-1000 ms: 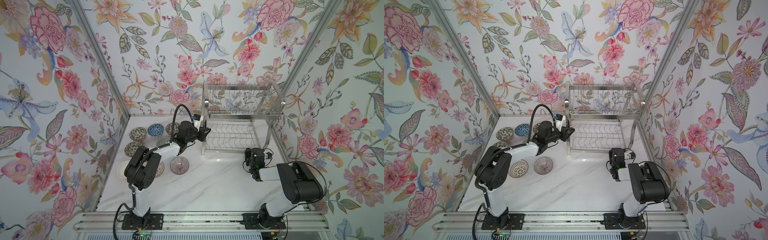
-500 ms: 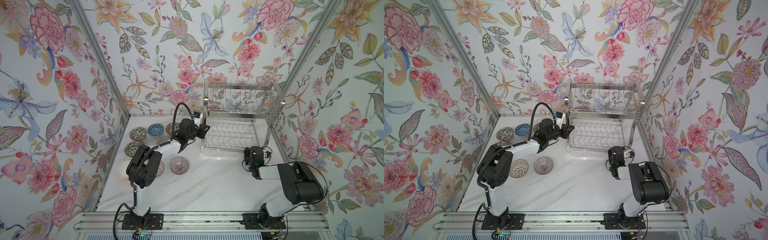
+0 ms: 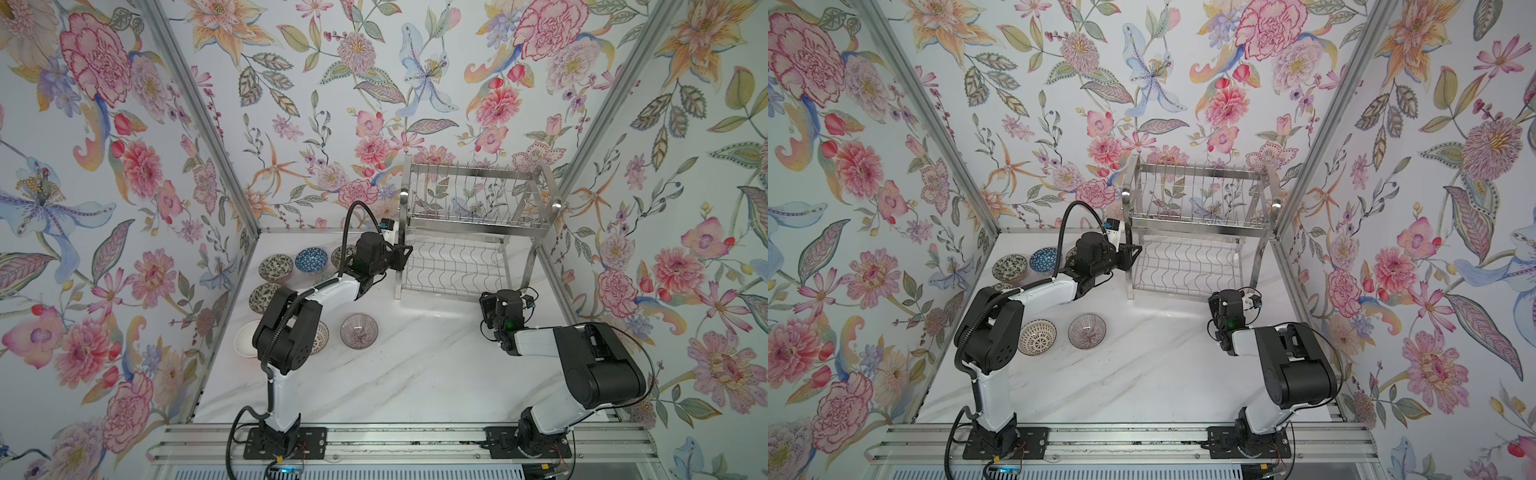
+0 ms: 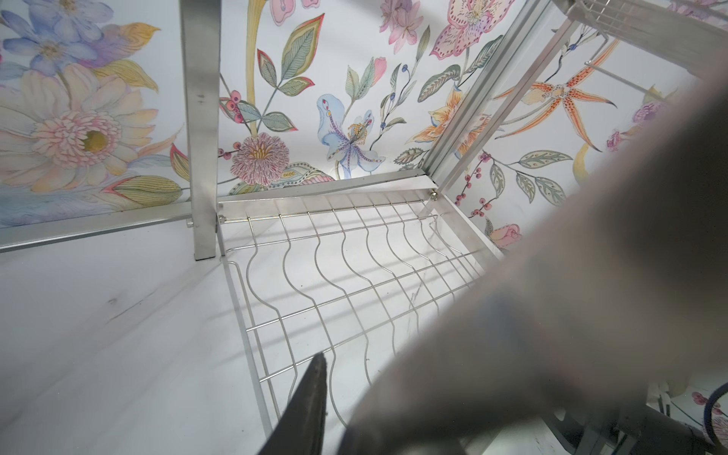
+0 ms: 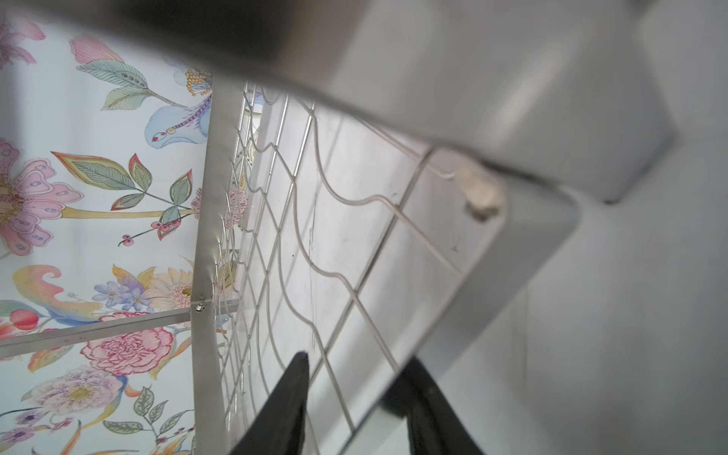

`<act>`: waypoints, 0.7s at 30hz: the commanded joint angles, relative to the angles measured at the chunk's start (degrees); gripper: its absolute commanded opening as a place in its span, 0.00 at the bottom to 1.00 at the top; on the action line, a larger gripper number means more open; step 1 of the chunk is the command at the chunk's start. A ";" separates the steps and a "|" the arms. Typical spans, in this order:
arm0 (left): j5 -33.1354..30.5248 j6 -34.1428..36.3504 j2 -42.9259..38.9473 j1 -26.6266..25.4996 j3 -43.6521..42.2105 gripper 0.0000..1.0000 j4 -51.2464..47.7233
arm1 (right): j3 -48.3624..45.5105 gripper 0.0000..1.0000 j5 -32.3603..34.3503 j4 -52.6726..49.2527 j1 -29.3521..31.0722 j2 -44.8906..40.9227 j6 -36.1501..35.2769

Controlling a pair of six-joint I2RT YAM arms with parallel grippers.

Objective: Load the bowls into the dish rack

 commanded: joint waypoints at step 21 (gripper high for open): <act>-7.99 2.49 -5.01 2.11 -5.39 0.99 -7.48 | 0.49 0.66 -9.62 -12.05 2.72 -8.82 -21.13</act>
